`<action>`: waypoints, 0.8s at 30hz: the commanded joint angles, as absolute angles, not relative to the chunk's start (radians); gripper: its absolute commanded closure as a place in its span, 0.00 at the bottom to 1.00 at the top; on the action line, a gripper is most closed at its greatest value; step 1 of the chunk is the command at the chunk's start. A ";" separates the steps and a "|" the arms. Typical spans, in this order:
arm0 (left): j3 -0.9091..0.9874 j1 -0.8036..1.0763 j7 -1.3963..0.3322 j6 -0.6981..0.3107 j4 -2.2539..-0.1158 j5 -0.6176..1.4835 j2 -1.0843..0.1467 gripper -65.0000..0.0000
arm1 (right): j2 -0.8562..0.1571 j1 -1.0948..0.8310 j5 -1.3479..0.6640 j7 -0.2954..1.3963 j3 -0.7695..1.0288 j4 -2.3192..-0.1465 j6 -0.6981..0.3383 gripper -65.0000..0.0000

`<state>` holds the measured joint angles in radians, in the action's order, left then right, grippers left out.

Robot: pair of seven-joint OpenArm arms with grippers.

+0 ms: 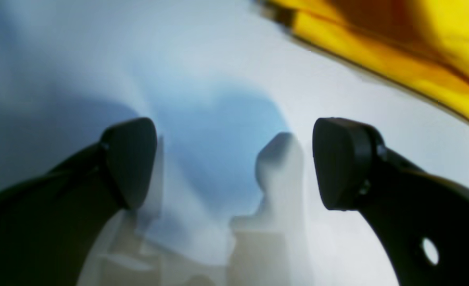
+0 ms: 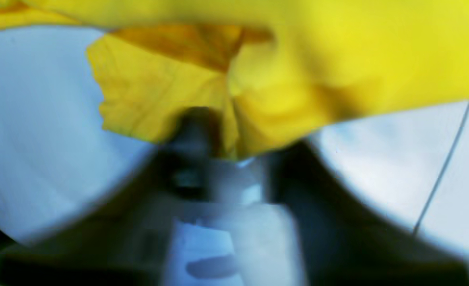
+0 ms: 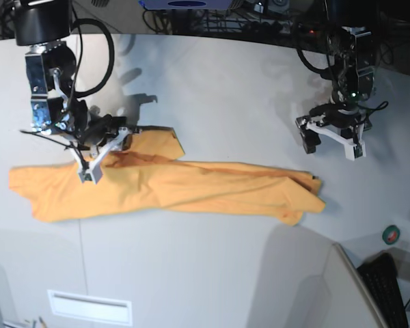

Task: Layout the t-shirt on the table in an organized manner, then fold the t-shirt properly
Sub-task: 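Regrasp the bunched shirt fabric with both grippers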

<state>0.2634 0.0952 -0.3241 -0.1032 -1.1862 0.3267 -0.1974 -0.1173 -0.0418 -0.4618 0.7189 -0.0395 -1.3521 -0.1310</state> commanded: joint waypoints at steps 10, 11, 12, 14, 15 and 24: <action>0.272 -0.099 -0.372 -0.143 -1.070 0.374 -0.202 0.11 | -0.127 -0.027 -0.470 0.699 -0.036 -1.369 -0.139 1.00; 0.272 -0.102 -0.378 -0.156 -1.058 0.420 -0.202 0.11 | -0.128 -0.027 -0.470 0.700 -0.036 -1.369 -0.139 1.00; 0.272 -0.104 -0.380 -0.160 -1.046 0.467 -0.205 0.11 | -0.130 -0.027 -0.470 0.702 -0.036 -1.369 -0.139 1.00; 0.272 -0.104 -0.375 -0.163 -1.006 0.561 -0.219 0.11 | -0.131 -0.027 -0.470 0.702 -0.035 -1.369 -0.139 1.00; 0.271 -0.105 -0.374 -0.165 -0.980 0.611 -0.232 0.11 | -0.131 -0.027 -0.470 0.702 -0.035 -1.369 -0.139 1.00; 0.271 -0.165 -0.374 -0.165 -0.905 0.739 -0.265 0.11 | -0.131 -0.027 -0.469 0.700 -0.035 -1.365 -0.139 1.00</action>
<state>0.2714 -0.1429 -0.3668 -0.1619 -0.8951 0.7349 -0.2531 -0.1287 -0.0425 -0.4641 0.7177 -0.0383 -1.3525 -0.1314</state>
